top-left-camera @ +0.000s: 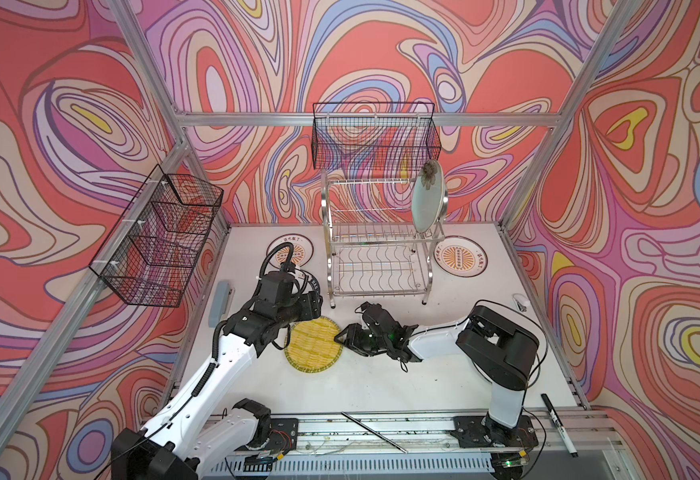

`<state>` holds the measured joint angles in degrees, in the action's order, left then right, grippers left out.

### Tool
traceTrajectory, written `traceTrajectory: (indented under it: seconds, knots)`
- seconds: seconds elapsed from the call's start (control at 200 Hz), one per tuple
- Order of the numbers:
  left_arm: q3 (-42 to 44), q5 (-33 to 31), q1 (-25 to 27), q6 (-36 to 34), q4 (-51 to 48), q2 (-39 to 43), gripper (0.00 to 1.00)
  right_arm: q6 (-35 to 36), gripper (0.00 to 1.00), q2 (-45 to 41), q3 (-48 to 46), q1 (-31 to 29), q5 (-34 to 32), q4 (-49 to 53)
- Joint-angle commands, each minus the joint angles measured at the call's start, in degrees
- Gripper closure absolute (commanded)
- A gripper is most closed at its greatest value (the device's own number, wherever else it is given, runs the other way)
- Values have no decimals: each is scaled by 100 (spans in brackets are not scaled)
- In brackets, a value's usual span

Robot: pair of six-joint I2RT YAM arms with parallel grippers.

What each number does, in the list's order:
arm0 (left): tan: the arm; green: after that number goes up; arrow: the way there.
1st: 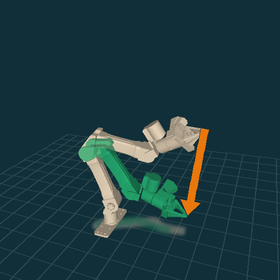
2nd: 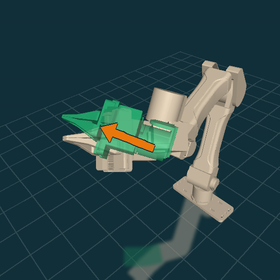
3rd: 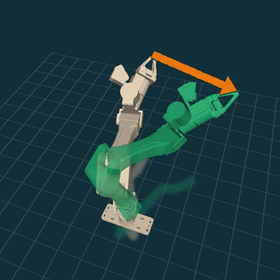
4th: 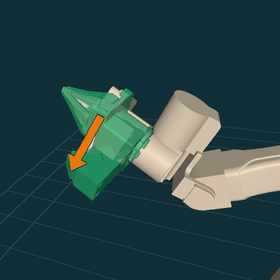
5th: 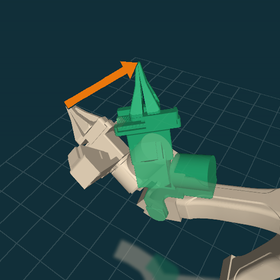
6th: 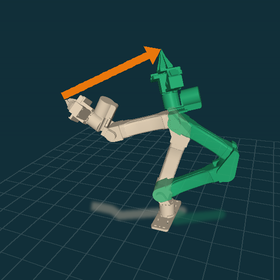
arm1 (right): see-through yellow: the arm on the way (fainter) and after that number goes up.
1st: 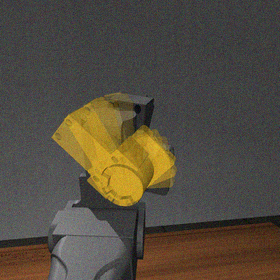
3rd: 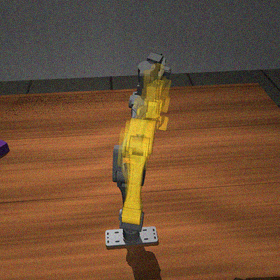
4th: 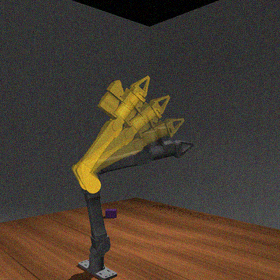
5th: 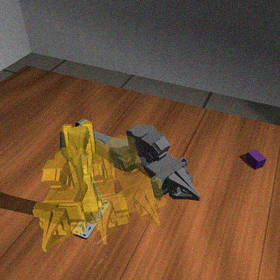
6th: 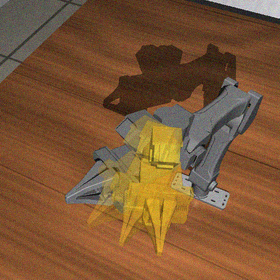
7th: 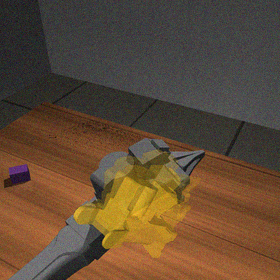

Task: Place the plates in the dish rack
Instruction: 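Grip the rim of the yellow woven mat with the right gripper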

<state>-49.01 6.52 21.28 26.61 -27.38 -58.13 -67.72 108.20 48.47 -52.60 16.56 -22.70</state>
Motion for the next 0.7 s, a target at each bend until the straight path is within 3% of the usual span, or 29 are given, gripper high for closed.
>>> traceTrajectory:
  seconds: [0.0, 0.696]
  knots:
    - [-267, 297, -39, -133, -253, 5, 26, -35, 52, 173, 102, -33, 40, -65]
    - [-214, 263, -37, -31, -127, -230, 26, -136, 70, 376, 134, -37, 172, -353]
